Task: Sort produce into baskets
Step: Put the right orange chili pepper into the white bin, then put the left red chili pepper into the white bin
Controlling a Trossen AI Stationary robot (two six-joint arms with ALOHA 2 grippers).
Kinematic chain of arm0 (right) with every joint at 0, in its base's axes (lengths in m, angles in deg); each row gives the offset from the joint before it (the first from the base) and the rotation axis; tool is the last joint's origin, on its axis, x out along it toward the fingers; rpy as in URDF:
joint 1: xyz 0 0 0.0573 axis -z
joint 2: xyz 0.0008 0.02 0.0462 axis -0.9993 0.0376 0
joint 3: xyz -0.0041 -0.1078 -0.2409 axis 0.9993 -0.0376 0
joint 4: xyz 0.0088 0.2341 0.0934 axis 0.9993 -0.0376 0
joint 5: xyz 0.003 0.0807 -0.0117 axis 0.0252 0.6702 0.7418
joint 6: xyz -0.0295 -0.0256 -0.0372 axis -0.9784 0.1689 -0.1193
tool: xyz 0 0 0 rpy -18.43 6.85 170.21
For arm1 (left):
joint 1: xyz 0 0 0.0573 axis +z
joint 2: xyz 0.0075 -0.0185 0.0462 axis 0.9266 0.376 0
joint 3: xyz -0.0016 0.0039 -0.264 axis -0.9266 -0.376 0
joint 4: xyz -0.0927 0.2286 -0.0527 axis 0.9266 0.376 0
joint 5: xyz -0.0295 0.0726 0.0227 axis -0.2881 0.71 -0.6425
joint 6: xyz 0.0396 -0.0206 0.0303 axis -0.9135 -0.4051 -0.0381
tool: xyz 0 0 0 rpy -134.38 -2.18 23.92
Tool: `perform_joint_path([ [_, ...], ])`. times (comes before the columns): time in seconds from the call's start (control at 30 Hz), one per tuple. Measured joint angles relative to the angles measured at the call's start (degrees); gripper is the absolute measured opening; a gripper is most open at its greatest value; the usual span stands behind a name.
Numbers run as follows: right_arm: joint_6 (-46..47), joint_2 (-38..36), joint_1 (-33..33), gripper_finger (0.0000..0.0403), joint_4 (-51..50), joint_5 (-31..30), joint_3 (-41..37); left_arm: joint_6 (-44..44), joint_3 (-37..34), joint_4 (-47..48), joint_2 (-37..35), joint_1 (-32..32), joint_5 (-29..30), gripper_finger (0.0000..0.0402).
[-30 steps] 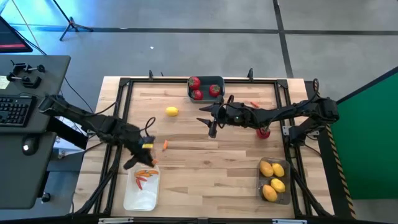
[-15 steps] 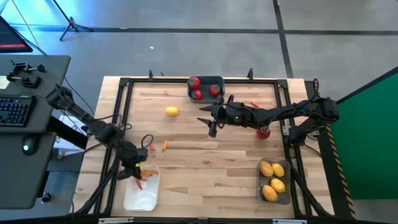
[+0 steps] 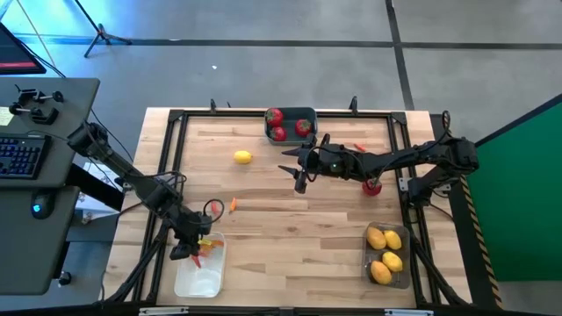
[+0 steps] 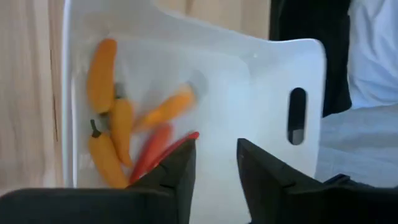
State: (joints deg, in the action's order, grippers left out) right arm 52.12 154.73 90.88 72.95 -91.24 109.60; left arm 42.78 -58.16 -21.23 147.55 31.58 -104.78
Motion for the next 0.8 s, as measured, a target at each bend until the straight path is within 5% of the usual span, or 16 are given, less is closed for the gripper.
perform_joint_path([
  [0.2,-0.02,0.0,0.01,0.0199,0.02,0.02,0.0,-8.79,9.03,12.64,0.21,0.13,5.45,0.0136],
  [0.47,0.18,0.0,-0.01,0.0199,0.02,0.07,0.0,-25.66,18.37,32.62,0.15,7.37,19.81,0.0121],
  [0.8,0.39,0.0,-0.01,0.0199,-0.41,0.09,0.0,-56.86,17.35,32.9,4.5,25.07,12.66,0.0081],
])
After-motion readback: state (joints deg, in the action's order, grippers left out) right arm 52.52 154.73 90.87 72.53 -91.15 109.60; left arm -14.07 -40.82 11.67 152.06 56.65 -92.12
